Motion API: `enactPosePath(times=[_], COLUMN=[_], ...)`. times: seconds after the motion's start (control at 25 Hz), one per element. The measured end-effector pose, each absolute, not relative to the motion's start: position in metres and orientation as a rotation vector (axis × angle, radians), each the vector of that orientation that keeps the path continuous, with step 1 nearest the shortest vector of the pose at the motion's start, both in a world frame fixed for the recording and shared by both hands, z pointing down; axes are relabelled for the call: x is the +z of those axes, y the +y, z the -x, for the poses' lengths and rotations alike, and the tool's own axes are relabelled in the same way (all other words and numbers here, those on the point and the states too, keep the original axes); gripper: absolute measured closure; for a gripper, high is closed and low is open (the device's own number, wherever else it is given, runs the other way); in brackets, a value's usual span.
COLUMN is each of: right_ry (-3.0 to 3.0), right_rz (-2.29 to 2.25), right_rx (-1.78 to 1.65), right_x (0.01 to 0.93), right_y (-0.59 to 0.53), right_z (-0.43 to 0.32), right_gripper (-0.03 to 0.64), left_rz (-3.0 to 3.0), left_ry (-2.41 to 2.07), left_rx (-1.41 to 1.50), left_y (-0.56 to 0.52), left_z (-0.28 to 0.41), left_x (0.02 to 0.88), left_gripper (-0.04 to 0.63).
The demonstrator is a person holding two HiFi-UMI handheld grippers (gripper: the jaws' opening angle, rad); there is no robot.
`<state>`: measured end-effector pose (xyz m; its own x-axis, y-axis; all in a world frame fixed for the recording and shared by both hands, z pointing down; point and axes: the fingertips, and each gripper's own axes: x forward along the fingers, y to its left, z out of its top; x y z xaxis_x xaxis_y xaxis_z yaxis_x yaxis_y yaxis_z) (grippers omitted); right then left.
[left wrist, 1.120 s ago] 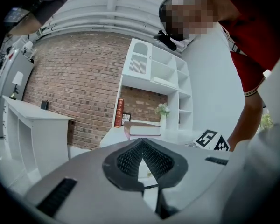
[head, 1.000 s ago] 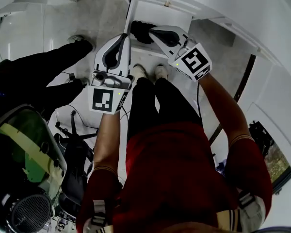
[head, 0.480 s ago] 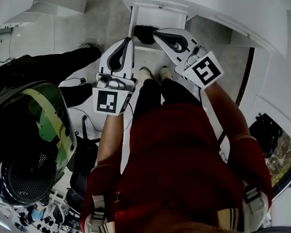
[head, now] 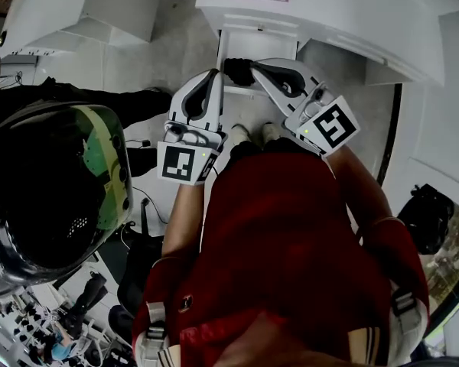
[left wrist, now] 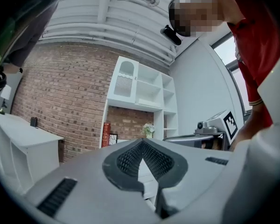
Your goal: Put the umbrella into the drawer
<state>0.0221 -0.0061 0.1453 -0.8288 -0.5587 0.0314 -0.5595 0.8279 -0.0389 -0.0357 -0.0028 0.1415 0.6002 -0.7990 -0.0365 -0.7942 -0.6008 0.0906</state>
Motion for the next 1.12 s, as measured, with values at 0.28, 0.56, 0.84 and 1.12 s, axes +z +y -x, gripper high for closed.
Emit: enactPosePath(times=[0.28,0.56,0.84,1.12], right_ry=[-3.001,-2.996,-2.984,-2.975], right_rz=[-0.965,-1.022,-1.042,-1.048], right_rx=[0.021,0.009,0.004,0.001], right_x=[0.126,0.122,0.117,0.128], right_y=[-0.014,-0.016,-0.017,-0.026], right_z=[-0.017,-0.022,-0.022,-0.026], right_gripper=[0.617,0.617,0.617,0.617], left_rz=[-2.787,-2.814,-2.84,-2.843], left_ry=[-1.351,-1.318,-1.29,-1.294], left_rx=[-0.138,-0.131,-0.14,-0.149], left_y=[-0.011,-0.014,-0.017,-0.026], left_z=[0.048,0.045,0.042,0.042], left_x=[0.126,0.123,0.116,0.125], left_gripper=[0.589,0.589,0.589,0.589])
